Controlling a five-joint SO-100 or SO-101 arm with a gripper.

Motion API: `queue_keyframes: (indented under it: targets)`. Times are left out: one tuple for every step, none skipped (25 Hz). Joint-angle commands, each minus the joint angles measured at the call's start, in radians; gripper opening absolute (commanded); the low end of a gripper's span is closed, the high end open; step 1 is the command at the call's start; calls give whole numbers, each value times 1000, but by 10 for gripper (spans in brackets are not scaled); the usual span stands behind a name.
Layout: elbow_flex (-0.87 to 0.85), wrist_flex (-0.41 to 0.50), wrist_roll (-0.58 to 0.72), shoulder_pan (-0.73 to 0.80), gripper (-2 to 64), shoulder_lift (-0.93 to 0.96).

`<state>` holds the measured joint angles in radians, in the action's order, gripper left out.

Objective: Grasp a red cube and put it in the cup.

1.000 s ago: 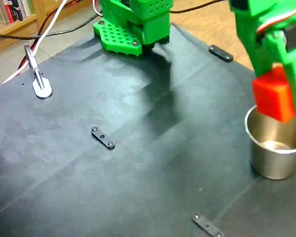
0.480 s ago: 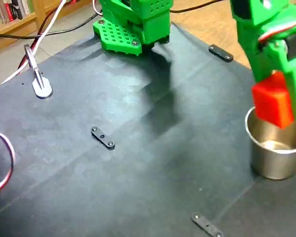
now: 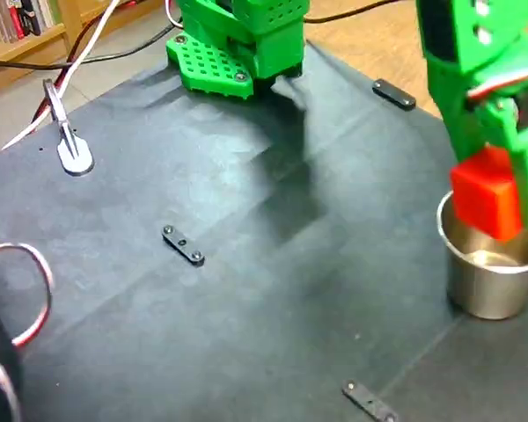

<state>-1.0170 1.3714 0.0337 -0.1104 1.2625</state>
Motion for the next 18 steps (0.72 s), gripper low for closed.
queue_keyframes:
  targets:
    - [23,-11,8,29,-5,12]
    - [23,-11,8,32,-5,12]
    - [23,-11,8,38,-5,12]
    - [23,-11,6,44,-5,12]
    - [23,-11,3,49,-5,12]
    - [23,-11,0,52,-5,12]
    - [23,-11,0,52,-5,12]
    - [23,-11,0,52,-5,12]
    - [23,-11,-2,52,-5,12]
    - [23,-9,-5,52,-4,12]
    - [23,-5,-5,52,-4,12]
    - [23,0,-6,48,-4,12]
    - [23,2,-6,44,-4,12]
    - [23,5,-9,41,-3,12]
    - [23,5,-9,40,-3,12]
    - [23,6,-9,38,-3,14]
    - [23,6,-9,38,-3,14]
    - [23,5,-9,37,-3,14]
